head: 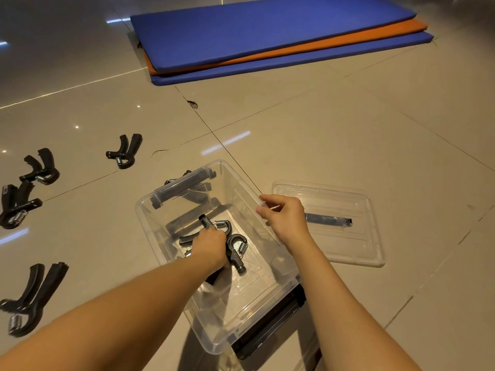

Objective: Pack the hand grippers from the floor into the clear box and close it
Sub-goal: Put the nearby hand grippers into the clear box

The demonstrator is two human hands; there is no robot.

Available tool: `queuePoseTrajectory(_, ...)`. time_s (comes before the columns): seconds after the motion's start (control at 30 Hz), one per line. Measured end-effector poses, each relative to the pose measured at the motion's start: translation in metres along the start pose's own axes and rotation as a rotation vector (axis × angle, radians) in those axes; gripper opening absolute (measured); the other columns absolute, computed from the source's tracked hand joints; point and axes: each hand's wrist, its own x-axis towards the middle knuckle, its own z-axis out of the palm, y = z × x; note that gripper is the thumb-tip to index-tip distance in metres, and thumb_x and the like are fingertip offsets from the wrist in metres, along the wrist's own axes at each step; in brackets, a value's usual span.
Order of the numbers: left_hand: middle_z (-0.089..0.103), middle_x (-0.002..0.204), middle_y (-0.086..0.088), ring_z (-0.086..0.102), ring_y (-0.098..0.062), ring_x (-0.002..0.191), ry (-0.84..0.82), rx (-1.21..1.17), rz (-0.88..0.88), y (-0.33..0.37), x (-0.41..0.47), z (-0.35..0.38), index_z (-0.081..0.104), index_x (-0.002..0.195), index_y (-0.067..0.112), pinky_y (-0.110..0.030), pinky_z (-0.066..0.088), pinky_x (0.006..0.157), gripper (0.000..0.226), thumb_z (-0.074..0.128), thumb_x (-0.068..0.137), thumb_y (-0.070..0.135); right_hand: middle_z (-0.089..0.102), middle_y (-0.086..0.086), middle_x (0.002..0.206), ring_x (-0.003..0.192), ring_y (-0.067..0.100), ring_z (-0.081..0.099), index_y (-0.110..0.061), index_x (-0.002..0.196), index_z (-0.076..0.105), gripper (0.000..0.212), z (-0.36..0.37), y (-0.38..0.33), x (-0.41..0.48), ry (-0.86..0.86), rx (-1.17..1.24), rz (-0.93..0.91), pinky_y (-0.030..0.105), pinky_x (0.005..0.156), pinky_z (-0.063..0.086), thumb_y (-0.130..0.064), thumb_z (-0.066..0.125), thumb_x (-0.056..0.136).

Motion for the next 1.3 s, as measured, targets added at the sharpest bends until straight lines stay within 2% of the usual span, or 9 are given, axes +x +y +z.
queuePoseTrajectory(0.27, 0.062, 0.129, -0.002, 0.055, -0.025, 0.120, 0.169, -0.039, 0.123, -0.030, -0.029, -0.053, 0.062, 0.136, 0.027, -0.046, 0.048, 0.101, 0.073, 0.083, 0.072, 0.057, 0.073, 0.000, 0.095, 0.088, 0.023, 0.071, -0.016, 0.113, 0.077, 0.032, 0.001, -0.009, -0.006, 0.027, -0.041, 0.018, 0.049, 0.088, 0.059, -0.012, 0.082, 0.082)
queuePoseTrajectory(0.43, 0.062, 0.125, 0.007, 0.054, -0.018, 0.118, 0.393, -0.121, 0.241, -0.060, -0.061, -0.095, 0.064, 0.128, 0.036, -0.044, 0.045, 0.103, 0.052, 0.068, 0.083, 0.061, 0.074, 0.000, 0.102, 0.088, 0.016, 0.068, -0.012, 0.117, 0.075, 0.034, 0.003, -0.022, -0.010, 0.041, -0.174, 0.026, 0.035, 0.087, 0.055, -0.014, 0.080, 0.084)
queuePoseTrajectory(0.5, 0.062, 0.116, 0.009, 0.056, -0.015, 0.107, 0.433, -0.081, 0.251, -0.080, -0.070, -0.119, 0.069, 0.120, 0.035, -0.039, 0.049, 0.094, 0.041, 0.060, 0.089, 0.060, 0.073, 0.004, 0.113, 0.097, 0.018, 0.066, -0.014, 0.119, 0.073, 0.033, 0.007, -0.036, -0.012, 0.106, -0.294, 0.019, 0.029, 0.084, 0.048, -0.018, 0.076, 0.086)
queuePoseTrajectory(0.57, 0.060, 0.103, 0.008, 0.055, -0.013, 0.093, 0.467, -0.025, 0.210, -0.104, -0.073, -0.143, 0.070, 0.116, 0.030, -0.034, 0.051, 0.083, 0.036, 0.059, 0.091, 0.055, 0.070, 0.006, 0.121, 0.105, 0.022, 0.065, -0.015, 0.120, 0.072, 0.032, 0.017, -0.058, -0.014, 0.167, -0.381, -0.041, 0.029, 0.082, 0.047, -0.017, 0.069, 0.088)
queuePoseTrajectory(0.63, 0.061, 0.106, 0.006, 0.057, -0.014, 0.095, 0.506, -0.008, 0.120, -0.130, -0.073, -0.161, 0.069, 0.116, 0.026, -0.035, 0.053, 0.085, 0.034, 0.060, 0.093, 0.049, 0.068, 0.006, 0.122, 0.105, 0.023, 0.065, -0.015, 0.119, 0.071, 0.031, 0.033, -0.086, -0.014, 0.176, -0.403, -0.125, 0.030, 0.081, 0.048, -0.016, 0.065, 0.089)
queuePoseTrajectory(0.77, 0.067, 0.122, -0.001, 0.065, -0.021, 0.103, 0.531, -0.126, -0.084, -0.183, -0.057, -0.169, 0.067, 0.121, 0.023, -0.038, 0.055, 0.087, 0.037, 0.063, 0.093, 0.045, 0.067, 0.002, 0.122, 0.105, 0.019, 0.064, -0.018, 0.123, 0.067, 0.030, 0.083, -0.128, -0.003, 0.029, -0.411, -0.257, 0.036, 0.090, 0.054, -0.021, 0.065, 0.093)
queuePoseTrajectory(1.0, 0.065, 0.127, -0.005, 0.063, -0.024, 0.108, 0.383, -0.196, -0.193, -0.249, 0.016, -0.146, 0.060, 0.133, 0.020, -0.041, 0.055, 0.091, 0.051, 0.068, 0.090, 0.047, 0.059, 0.001, 0.135, 0.116, 0.020, 0.061, -0.022, 0.132, 0.061, 0.044, 0.155, -0.156, 0.064, -0.197, -0.623, -0.335, 0.042, 0.096, 0.052, -0.033, 0.070, 0.091)
queuePoseTrajectory(1.13, 0.063, 0.132, -0.005, 0.063, -0.026, 0.111, 0.382, -0.204, -0.173, -0.283, 0.067, -0.148, 0.057, 0.138, 0.022, -0.042, 0.055, 0.092, 0.061, 0.072, 0.086, 0.050, 0.048, 0.005, 0.146, 0.122, 0.026, 0.058, -0.022, 0.145, 0.049, 0.072, 0.200, -0.158, 0.111, -0.345, -0.777, -0.309, 0.038, 0.098, 0.049, -0.037, 0.080, 0.082)
queuePoseTrajectory(1.3, 0.061, 0.123, -0.005, 0.060, -0.026, 0.106, 0.376, -0.290, -0.202, -0.330, 0.133, -0.146, 0.057, 0.136, 0.021, -0.040, 0.054, 0.085, 0.068, 0.077, 0.079, 0.053, 0.028, 0.012, 0.155, 0.131, 0.040, 0.048, -0.021, 0.154, 0.034, 0.100, 0.269, -0.148, 0.170, -0.653, -1.075, -0.133, 0.048, 0.106, 0.047, -0.028, 0.090, 0.072)
